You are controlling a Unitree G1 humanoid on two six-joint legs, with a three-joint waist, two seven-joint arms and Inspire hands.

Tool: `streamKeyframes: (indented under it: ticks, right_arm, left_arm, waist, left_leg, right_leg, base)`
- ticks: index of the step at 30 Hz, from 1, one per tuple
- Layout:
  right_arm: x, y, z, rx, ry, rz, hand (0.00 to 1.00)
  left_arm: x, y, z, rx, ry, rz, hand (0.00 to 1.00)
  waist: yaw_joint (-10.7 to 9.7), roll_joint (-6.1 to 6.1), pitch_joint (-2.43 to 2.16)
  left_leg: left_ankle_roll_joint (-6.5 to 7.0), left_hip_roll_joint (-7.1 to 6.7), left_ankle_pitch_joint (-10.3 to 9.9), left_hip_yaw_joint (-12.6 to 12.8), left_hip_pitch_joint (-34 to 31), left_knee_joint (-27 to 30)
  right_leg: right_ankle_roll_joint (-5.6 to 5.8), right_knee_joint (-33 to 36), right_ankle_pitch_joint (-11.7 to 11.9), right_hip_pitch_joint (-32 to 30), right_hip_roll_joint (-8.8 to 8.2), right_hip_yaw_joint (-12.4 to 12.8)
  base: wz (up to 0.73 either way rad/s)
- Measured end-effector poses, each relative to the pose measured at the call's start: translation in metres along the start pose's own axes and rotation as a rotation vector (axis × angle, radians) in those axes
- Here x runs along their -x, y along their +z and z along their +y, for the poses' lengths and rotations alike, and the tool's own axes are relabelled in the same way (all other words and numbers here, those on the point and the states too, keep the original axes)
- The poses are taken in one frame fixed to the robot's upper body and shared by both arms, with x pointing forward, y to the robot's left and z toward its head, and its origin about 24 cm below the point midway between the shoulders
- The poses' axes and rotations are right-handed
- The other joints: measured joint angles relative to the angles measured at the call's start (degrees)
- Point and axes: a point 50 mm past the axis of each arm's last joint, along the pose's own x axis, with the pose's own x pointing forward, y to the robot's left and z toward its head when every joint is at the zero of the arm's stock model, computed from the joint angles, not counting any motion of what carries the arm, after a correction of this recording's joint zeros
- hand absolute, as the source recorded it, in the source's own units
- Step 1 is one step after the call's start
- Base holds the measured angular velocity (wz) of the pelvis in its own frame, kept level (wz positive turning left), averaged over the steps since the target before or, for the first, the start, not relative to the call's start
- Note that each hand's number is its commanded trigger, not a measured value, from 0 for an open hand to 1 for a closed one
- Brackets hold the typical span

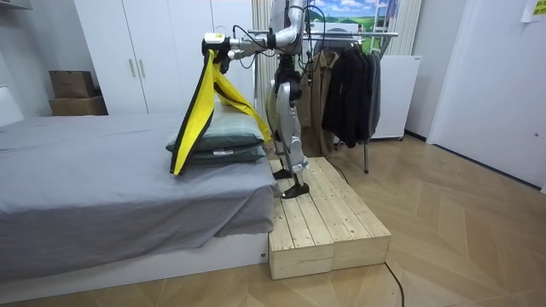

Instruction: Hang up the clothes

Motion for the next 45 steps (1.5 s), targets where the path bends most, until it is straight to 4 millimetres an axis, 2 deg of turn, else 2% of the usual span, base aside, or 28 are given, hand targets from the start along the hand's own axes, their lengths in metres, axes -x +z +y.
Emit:
streamKeyframes:
  ticks: [6,7,8,9,11,19,23,45]
  right_arm:
    - [0.000,0.000,0.000,0.000,0.001,-0.001,1.00]
    - [0.000,0.000,0.000,0.000,0.001,-0.001,1.00]
    - [0.000,0.000,0.000,0.000,0.001,-0.001,1.00]
    - [0.000,0.000,0.000,0.001,0.001,0.000,1.00]
    - [0.000,-0.001,0.001,0.002,0.003,0.002,1.00]
    - [0.000,-0.009,0.012,0.018,0.072,0.045,1.00]
    - [0.000,-0.011,0.012,0.033,0.081,0.054,1.00]
    - [0.001,-0.015,0.013,0.118,0.153,0.098,1.00]
  left_arm:
    - [0.000,0.000,0.000,0.000,-0.001,0.000,1.00]
    - [0.000,0.000,0.000,0.000,-0.001,0.000,0.93]
    - [0.000,0.000,0.000,0.000,-0.001,0.000,0.83]
    - [0.000,0.000,0.000,0.000,-0.001,0.000,0.43]
    - [0.001,-0.001,-0.001,0.002,-0.004,0.002,0.00]
    - [0.001,0.006,-0.004,0.108,-0.012,-0.007,0.00]
    - [0.003,0.007,-0.003,0.140,-0.009,-0.009,0.00]
    - [0.006,0.005,-0.005,0.149,-0.015,-0.001,0.00]
  waist:
    - [0.0,-0.09,-0.07]
    - [0.0,-0.10,-0.07]
    - [0.0,-0.11,-0.08]
    - [0.0,-0.10,-0.08]
    - [0.0,-0.09,-0.08]
    - [0.0,-0.01,-0.08]
    - [-0.3,0.07,-0.13]
    - [-0.3,0.46,-0.12]
  left_leg:
    - [0.00,0.00,0.0,0.2,0.1,0.0]
    - [0.01,0.01,0.0,0.2,0.2,0.0]
    - [0.01,0.01,0.0,0.2,0.2,0.0]
    - [0.01,0.02,0.0,0.3,0.2,0.0]
    - [0.01,0.02,0.0,0.3,0.3,0.0]
    - [0.01,0.05,0.0,0.3,0.8,0.0]
    - [0.00,0.08,0.0,0.3,1.1,-0.1]
    - [0.01,0.09,0.0,0.3,1.1,-0.1]
  right_leg:
    - [0.01,0.1,0.0,0.0,0.02,0.4]
    - [0.01,0.1,0.0,0.0,0.03,0.5]
    - [0.01,0.1,0.0,0.0,0.03,0.5]
    - [0.01,0.1,0.0,0.0,0.03,0.5]
    - [0.01,0.1,0.0,0.0,0.03,0.4]
    - [0.01,0.1,0.0,0.5,0.04,0.4]
    - [0.01,0.1,0.0,0.9,0.07,0.5]
    - [0.01,0.1,0.0,0.9,0.10,0.5]
  base:
    - [-0.01]
    - [0.00]
    - [0.00]
    - [0.00]
    - [0.00]
    - [0.00]
    - [0.00]
    - [0.00]
